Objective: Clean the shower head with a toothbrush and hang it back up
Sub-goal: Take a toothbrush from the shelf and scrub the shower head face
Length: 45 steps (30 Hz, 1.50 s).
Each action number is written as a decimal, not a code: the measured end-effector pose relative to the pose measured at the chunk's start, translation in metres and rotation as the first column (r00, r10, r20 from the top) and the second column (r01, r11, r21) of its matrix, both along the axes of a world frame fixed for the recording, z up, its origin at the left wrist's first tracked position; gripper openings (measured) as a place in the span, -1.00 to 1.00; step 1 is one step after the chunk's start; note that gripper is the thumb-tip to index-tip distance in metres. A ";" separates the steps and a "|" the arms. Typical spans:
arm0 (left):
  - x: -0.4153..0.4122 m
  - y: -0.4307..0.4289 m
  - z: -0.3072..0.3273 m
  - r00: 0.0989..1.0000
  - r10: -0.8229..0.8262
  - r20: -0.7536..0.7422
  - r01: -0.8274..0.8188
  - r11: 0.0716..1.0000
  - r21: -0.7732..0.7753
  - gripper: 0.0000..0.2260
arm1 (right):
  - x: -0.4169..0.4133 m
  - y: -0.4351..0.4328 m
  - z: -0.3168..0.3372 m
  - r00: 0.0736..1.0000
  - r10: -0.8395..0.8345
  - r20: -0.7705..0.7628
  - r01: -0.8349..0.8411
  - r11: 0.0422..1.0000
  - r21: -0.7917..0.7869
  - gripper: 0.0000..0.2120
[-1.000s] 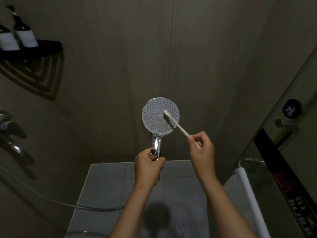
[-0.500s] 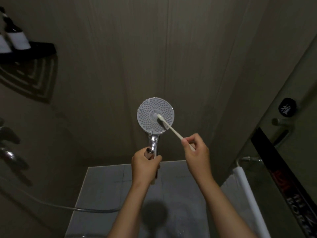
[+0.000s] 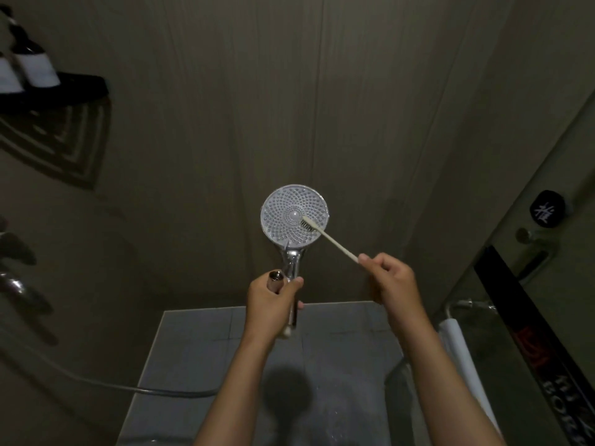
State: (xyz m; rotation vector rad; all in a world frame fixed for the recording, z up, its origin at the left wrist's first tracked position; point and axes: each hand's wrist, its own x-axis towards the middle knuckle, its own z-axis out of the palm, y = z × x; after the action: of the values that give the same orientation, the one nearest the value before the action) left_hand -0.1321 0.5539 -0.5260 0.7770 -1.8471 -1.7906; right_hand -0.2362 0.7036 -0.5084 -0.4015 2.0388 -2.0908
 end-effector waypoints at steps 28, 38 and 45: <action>-0.014 0.004 0.005 0.988 -0.096 -0.123 0.088 0.994 -0.063 -0.66 | -0.005 0.043 0.047 0.867 0.489 0.092 -0.450 0.693 0.564 -0.63; -0.013 0.000 0.000 0.988 -0.074 -0.134 0.067 0.996 -0.056 -0.60 | -0.013 0.047 0.040 0.879 0.467 0.098 -0.422 0.664 0.618 -0.62; -0.011 -0.006 0.001 0.990 -0.060 -0.131 0.056 0.998 -0.034 -0.60 | -0.016 0.054 0.047 0.889 0.453 0.073 -0.414 0.724 0.552 -0.62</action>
State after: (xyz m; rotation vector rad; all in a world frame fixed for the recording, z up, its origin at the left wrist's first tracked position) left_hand -0.1428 0.5478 -0.5249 0.5849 -1.8225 -1.8001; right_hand -0.2517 0.7572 -0.4617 -0.7603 2.1937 -1.1549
